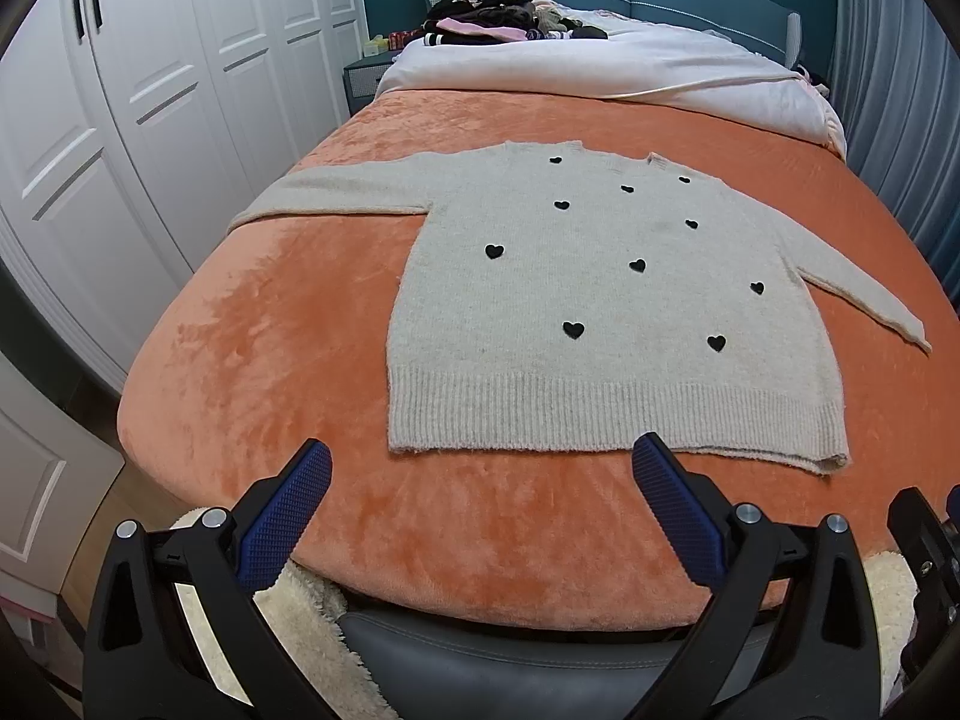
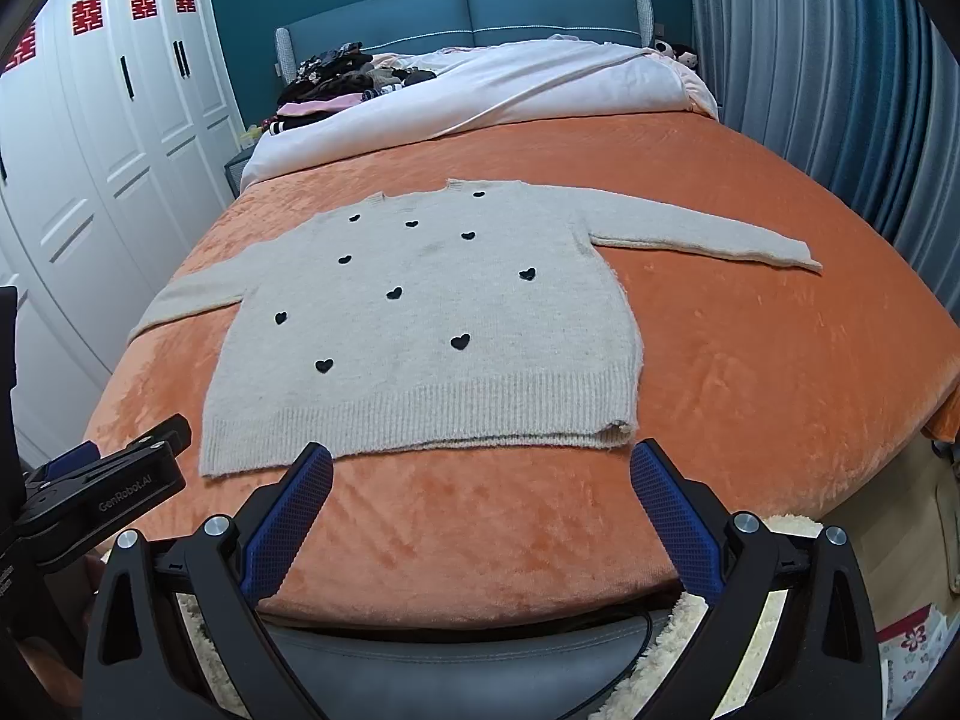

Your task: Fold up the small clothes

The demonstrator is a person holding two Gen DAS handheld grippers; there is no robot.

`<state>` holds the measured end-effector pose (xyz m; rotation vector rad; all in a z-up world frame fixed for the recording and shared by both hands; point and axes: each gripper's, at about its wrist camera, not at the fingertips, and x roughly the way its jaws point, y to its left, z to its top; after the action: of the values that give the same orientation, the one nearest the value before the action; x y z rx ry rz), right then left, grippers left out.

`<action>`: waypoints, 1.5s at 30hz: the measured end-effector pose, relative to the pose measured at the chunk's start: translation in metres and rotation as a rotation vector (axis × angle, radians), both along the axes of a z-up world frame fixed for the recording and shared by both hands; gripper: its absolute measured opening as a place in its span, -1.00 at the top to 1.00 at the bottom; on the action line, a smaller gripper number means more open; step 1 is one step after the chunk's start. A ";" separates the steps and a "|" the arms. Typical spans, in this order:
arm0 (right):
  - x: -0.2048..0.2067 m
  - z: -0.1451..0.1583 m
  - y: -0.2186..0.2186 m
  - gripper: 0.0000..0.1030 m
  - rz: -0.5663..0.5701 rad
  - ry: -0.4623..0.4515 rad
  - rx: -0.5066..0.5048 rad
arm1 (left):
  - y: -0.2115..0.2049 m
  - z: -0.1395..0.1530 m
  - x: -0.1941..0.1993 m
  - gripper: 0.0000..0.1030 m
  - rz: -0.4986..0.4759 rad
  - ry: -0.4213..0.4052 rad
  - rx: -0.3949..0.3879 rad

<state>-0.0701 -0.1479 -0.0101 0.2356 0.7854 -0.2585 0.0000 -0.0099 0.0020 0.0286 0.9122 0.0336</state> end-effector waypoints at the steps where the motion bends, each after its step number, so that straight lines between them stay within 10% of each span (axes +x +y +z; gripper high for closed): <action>1: 0.000 0.000 0.000 -0.90 0.000 0.000 -0.003 | 0.000 0.000 0.000 -0.90 0.001 0.001 0.000; 45: 0.004 -0.005 0.002 -0.90 0.006 0.008 0.006 | 0.003 -0.006 0.001 -0.90 0.004 0.009 0.004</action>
<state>-0.0664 -0.1462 -0.0148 0.2377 0.7949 -0.2515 0.0011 -0.0069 -0.0036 0.0306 0.9212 0.0390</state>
